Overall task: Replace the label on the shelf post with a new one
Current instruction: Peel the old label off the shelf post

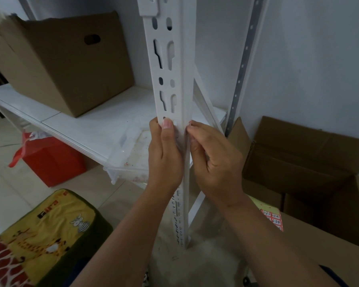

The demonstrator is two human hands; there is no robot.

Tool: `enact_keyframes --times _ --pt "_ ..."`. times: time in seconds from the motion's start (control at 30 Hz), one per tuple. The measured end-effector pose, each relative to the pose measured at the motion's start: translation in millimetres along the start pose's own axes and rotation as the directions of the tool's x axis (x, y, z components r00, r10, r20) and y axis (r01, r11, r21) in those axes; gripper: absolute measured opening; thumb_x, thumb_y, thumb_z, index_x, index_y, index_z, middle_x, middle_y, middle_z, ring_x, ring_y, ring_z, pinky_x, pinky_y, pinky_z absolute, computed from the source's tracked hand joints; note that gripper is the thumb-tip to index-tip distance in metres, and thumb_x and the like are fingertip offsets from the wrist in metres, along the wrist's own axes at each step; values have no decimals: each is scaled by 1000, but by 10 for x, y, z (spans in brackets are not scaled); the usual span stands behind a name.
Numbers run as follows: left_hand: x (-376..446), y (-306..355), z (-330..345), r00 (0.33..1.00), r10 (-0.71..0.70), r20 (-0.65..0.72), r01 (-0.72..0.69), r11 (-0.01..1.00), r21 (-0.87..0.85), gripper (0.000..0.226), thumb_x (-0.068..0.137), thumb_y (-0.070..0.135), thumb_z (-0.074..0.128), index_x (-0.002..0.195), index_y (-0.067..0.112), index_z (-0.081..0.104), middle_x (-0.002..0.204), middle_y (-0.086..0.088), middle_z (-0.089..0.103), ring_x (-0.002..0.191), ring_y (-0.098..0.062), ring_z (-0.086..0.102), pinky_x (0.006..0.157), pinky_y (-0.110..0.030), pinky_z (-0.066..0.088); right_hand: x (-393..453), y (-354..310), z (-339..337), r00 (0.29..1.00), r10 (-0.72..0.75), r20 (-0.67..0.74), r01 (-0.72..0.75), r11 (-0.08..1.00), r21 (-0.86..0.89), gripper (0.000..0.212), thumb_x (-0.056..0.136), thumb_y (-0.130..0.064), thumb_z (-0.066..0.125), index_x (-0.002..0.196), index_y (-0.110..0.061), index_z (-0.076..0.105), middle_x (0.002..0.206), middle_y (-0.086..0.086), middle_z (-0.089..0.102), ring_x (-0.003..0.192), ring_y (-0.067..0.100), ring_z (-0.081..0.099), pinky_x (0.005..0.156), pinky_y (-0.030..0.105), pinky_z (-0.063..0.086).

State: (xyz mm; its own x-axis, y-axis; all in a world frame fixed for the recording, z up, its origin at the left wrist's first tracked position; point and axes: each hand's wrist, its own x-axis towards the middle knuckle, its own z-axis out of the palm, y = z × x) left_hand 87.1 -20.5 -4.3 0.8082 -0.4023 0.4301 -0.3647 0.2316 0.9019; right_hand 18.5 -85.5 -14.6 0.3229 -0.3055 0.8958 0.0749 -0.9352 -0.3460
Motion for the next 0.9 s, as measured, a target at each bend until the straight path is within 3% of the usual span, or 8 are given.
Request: enact_keyframes --times 0.3,0.47,0.57,0.63,0.7,0.8,0.9 --pt "-8 5 19 999 -24 -31 24 1000 9 39 90 54 25 103 20 40 90 7 56 85 -7 61 75 -21 52 20 24 -39 993 -34 112 41 997 -61 23 92 -11 60 109 4 66 114 18 66 107 20 57 100 3 32" --pt "-2 -5 -24 999 -38 7 38 999 -15 30 93 49 25 97 25 42 89 7 57 85 -7 61 78 -25 53 -41 37 -44 995 9 104 -10 1000 17 19 90 -6 62 107 2 67 116 15 67 112 15 57 99 6 36" --pt "-1 0 -41 999 -23 24 23 1000 7 30 93 49 25 97 26 44 85 13 58 82 -3 61 74 -19 51 -11 -24 -43 991 109 73 -118 982 147 20 93 -9 58 111 -3 65 110 3 68 107 5 58 90 9 46" --pt "-5 6 -36 1000 -17 21 17 1000 21 34 94 48 24 100 21 44 86 10 57 80 -1 60 71 -15 50 48 -90 -47 959 261 106 -281 916 285 18 94 -12 57 112 -15 61 106 -15 62 101 -9 57 82 6 47" --pt "-3 14 -36 1000 -18 19 18 1000 15 32 94 48 24 99 22 43 85 9 56 78 -1 60 69 -15 50 109 -136 -34 918 369 144 -396 843 364 15 94 -14 58 105 -24 57 99 -25 58 95 -11 58 76 4 46" --pt "11 14 -50 999 -24 21 24 1000 0 28 94 48 25 97 27 44 85 9 57 79 -3 60 70 -19 51 151 -153 -3 900 401 172 -436 812 387 9 93 -13 58 99 -20 59 95 -12 61 93 1 60 75 10 50" --pt "1 17 -36 999 -31 29 31 1000 -1 31 93 49 25 99 25 44 88 9 57 82 -5 61 70 -20 53 154 -103 9 956 283 82 -295 920 257 5 92 -9 59 95 -7 63 98 3 59 91 -1 53 75 5 46"
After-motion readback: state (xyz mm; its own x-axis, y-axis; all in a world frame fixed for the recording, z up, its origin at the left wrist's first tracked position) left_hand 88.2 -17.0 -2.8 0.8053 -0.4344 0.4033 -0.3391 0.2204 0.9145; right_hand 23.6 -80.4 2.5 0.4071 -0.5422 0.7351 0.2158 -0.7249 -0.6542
